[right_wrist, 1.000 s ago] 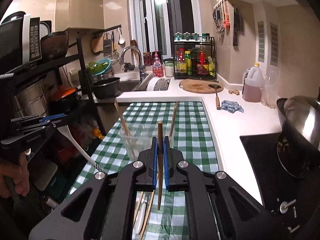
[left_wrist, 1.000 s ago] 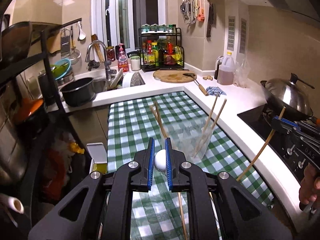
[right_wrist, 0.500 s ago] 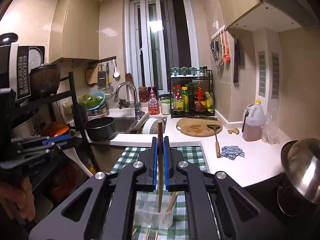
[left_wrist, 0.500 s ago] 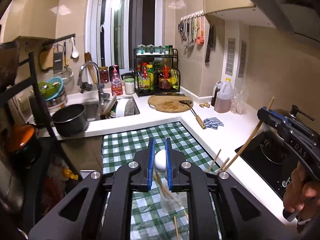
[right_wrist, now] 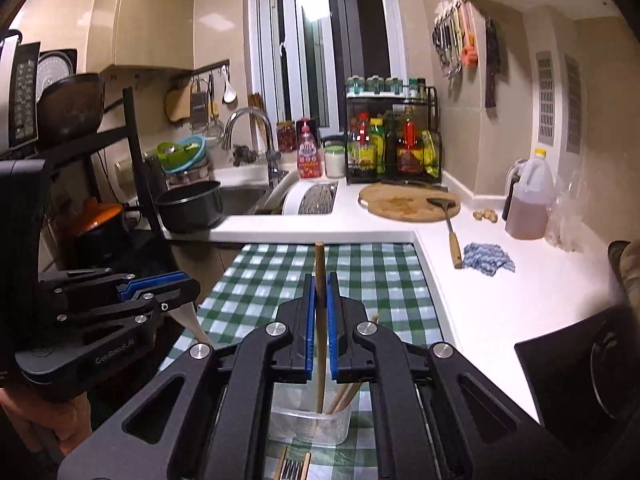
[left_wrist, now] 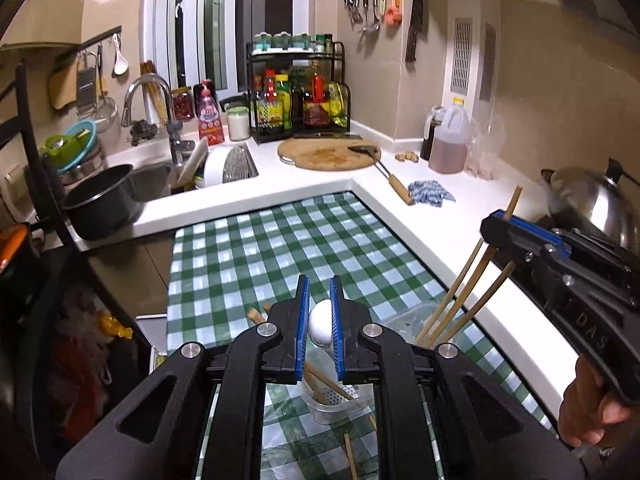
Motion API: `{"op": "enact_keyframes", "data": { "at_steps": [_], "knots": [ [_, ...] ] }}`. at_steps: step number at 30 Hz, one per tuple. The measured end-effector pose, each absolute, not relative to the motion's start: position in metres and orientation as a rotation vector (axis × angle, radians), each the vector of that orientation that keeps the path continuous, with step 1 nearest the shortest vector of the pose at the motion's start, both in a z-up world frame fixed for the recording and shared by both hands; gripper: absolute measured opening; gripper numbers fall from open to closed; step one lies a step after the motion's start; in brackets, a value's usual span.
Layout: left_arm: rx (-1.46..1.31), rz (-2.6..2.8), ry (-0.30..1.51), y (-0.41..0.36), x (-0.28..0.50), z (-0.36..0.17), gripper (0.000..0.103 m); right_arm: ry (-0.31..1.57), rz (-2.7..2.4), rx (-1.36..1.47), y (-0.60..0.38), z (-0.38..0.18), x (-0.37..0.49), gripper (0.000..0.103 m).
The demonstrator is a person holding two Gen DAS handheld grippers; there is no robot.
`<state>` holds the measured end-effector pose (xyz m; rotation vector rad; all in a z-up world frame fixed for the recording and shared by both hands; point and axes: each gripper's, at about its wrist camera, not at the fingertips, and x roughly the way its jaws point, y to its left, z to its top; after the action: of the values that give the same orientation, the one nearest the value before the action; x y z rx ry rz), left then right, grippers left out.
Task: Organize utensils
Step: 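Open both tools to drop the chopstick and spoon into the container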
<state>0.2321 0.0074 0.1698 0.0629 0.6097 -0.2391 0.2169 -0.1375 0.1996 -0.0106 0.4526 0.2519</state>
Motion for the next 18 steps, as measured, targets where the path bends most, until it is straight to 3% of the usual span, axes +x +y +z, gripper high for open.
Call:
{"op": "enact_keyframes", "data": {
  "at_steps": [7, 8, 9, 10, 12, 18],
  "knots": [
    [0.075, -0.237, 0.641, 0.005, 0.241, 0.15, 0.011, 0.502, 0.272, -0.035, -0.13, 0.178, 0.224, 0.008],
    [0.077, -0.237, 0.644, 0.005, 0.242, 0.149, 0.011, 0.509, 0.267, -0.043, -0.129, 0.177, 0.225, 0.01],
    [0.078, -0.235, 0.648, 0.004, 0.243, 0.148, 0.013, 0.515, 0.26, -0.052, -0.128, 0.176, 0.225, 0.02],
    [0.075, -0.237, 0.644, 0.004, 0.243, 0.148, 0.02, 0.521, 0.254, -0.059, -0.127, 0.175, 0.225, 0.03],
    [0.066, -0.221, 0.615, 0.006, 0.239, 0.153, 0.034, 0.519, 0.245, -0.065, -0.127, 0.177, 0.222, 0.037],
    [0.01, -0.181, 0.49, 0.019, 0.208, 0.186, 0.036, 0.459, 0.204, -0.078, -0.135, 0.199, 0.199, 0.04]
  ]
}}
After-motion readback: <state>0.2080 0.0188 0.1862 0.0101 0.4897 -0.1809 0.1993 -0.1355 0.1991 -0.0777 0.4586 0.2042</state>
